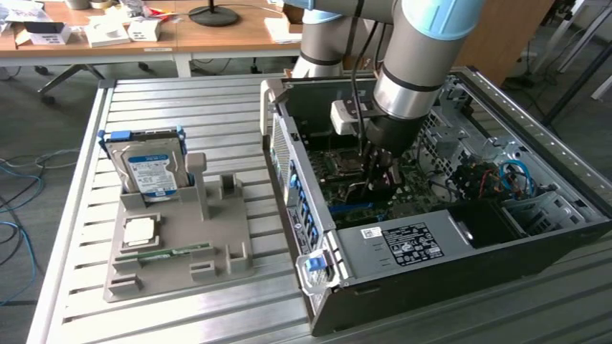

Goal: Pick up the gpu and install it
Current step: 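Insert the gpu into the slot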

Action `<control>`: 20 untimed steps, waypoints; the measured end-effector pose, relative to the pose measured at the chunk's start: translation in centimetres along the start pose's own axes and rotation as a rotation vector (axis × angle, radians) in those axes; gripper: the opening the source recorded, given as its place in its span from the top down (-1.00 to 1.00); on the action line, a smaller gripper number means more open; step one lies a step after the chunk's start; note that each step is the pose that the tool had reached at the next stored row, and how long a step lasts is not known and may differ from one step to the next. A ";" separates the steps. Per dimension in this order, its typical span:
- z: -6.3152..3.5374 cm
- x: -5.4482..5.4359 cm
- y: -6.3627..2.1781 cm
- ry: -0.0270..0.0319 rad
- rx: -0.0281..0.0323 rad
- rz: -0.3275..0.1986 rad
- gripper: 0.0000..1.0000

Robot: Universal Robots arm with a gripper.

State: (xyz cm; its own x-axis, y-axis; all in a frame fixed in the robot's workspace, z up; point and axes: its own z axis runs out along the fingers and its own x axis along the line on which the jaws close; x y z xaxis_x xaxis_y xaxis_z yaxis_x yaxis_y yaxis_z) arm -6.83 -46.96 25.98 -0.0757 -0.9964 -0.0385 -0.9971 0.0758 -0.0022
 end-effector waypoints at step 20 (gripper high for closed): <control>-0.58 0.0 -0.02 -0.0004 -0.0002 -0.009 0.48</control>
State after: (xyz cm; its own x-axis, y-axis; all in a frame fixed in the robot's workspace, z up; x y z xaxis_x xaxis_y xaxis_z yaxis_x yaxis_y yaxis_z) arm -6.82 -46.96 26.57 -0.0665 -0.9970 -0.0389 -0.9978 0.0666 -0.0024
